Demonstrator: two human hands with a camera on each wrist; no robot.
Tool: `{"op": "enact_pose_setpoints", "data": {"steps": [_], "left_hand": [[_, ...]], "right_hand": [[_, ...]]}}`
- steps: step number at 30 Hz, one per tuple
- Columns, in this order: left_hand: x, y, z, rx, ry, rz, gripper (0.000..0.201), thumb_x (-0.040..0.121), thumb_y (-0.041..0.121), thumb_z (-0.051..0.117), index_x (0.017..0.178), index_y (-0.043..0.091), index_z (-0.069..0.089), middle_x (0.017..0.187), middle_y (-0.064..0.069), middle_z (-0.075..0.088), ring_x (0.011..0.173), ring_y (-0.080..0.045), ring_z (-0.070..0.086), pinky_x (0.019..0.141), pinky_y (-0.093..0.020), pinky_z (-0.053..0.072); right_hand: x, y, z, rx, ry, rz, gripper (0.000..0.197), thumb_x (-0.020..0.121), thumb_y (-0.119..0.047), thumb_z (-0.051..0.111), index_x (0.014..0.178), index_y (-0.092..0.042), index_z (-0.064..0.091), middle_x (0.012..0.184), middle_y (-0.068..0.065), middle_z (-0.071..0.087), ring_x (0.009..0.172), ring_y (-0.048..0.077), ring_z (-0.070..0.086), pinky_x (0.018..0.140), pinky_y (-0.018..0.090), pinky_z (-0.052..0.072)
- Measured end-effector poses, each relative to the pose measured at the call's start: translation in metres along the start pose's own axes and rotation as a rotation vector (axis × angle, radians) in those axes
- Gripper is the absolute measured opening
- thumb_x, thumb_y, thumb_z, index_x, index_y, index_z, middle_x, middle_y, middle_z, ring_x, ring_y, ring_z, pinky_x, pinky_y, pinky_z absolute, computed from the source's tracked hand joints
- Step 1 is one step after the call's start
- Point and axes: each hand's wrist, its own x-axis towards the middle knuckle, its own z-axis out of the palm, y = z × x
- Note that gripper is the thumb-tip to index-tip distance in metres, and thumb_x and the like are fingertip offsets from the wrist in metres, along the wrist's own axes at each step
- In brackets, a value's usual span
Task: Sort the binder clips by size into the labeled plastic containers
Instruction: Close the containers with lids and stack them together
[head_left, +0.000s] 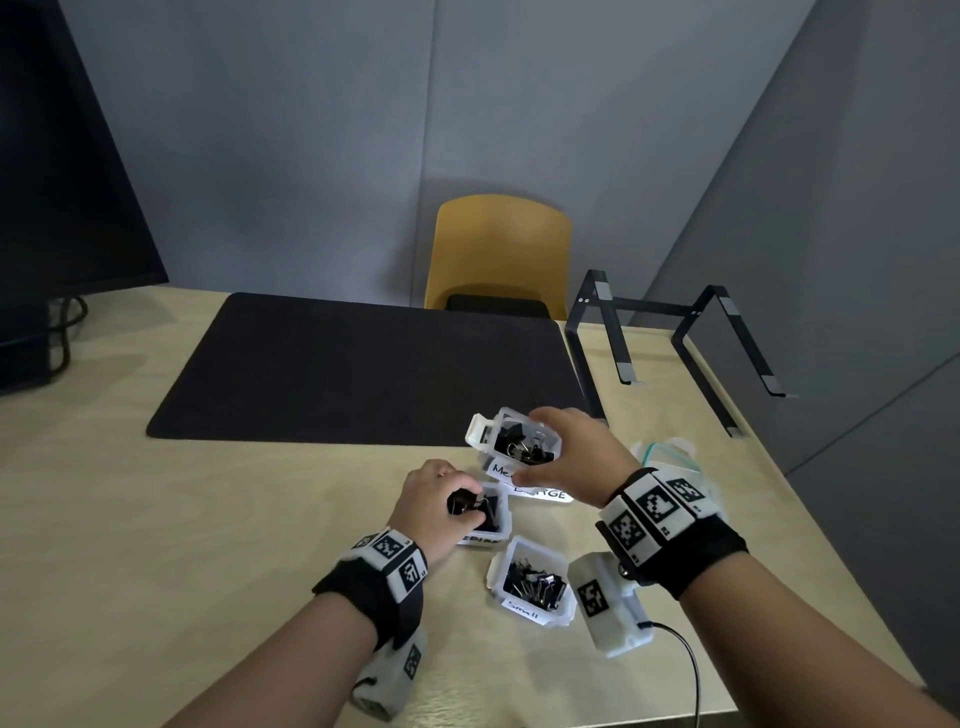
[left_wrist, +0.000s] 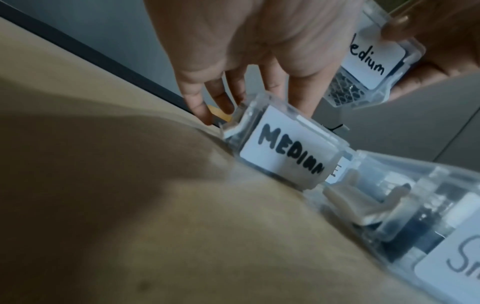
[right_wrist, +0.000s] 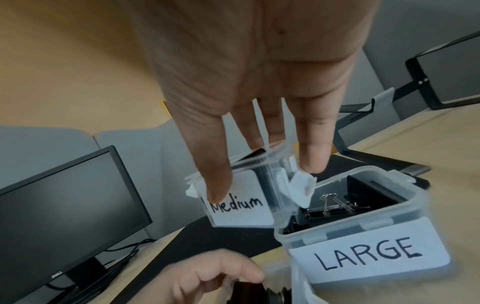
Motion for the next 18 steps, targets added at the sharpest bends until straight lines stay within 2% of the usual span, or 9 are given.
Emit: {"op": "enact_pose_setpoints", "data": {"steps": [4, 10, 12, 15, 18], "left_hand": [[0.003, 0.002, 0.004, -0.008, 0.003, -0.006, 0.023, 0.078, 0.032, 0.071, 0.100, 0.027, 0.064, 0.108, 0.007, 0.045, 0.106, -0.010, 0.038, 0.091, -0.019, 0.030], [0.004, 0.003, 0.001, -0.015, -0.017, -0.015, 0.027, 0.077, 0.035, 0.072, 0.101, 0.027, 0.063, 0.109, 0.008, 0.045, 0.110, -0.012, 0.041, 0.093, -0.021, 0.032], [0.001, 0.003, -0.001, -0.036, -0.030, -0.003, 0.037, 0.075, 0.035, 0.075, 0.108, 0.028, 0.060, 0.112, 0.009, 0.045, 0.112, -0.011, 0.042, 0.097, -0.022, 0.034], [-0.005, -0.002, -0.006, -0.127, -0.091, -0.038, 0.066, 0.068, 0.033, 0.081, 0.123, 0.028, 0.045, 0.121, 0.012, 0.041, 0.115, -0.005, 0.042, 0.101, -0.021, 0.033], [-0.007, -0.012, -0.008, -0.204, -0.179, -0.138, 0.082, 0.060, 0.031, 0.085, 0.128, 0.031, 0.039, 0.124, 0.016, 0.045, 0.116, -0.005, 0.047, 0.105, -0.030, 0.037]], "right_hand": [[0.000, 0.005, 0.003, 0.013, -0.005, 0.012, 0.075, 0.071, -0.040, 0.077, 0.136, -0.025, 0.042, 0.135, -0.001, 0.046, 0.119, 0.016, 0.048, 0.094, 0.026, 0.038], [0.001, 0.008, 0.008, 0.019, -0.017, 0.015, 0.079, 0.071, -0.040, 0.078, 0.138, -0.024, 0.040, 0.134, -0.001, 0.047, 0.121, 0.016, 0.047, 0.095, 0.026, 0.040], [0.002, 0.007, 0.010, 0.022, -0.018, 0.016, 0.080, 0.070, -0.037, 0.078, 0.138, -0.024, 0.039, 0.133, 0.000, 0.047, 0.120, 0.017, 0.046, 0.097, 0.028, 0.041], [0.003, 0.005, 0.012, 0.023, -0.047, 0.002, 0.080, 0.071, -0.031, 0.078, 0.139, -0.024, 0.038, 0.133, -0.001, 0.045, 0.120, 0.016, 0.046, 0.093, 0.024, 0.040], [0.004, 0.000, 0.018, -0.002, -0.093, -0.045, 0.081, 0.071, -0.029, 0.079, 0.141, -0.025, 0.038, 0.137, -0.002, 0.043, 0.122, 0.015, 0.045, 0.092, 0.020, 0.036]]}}
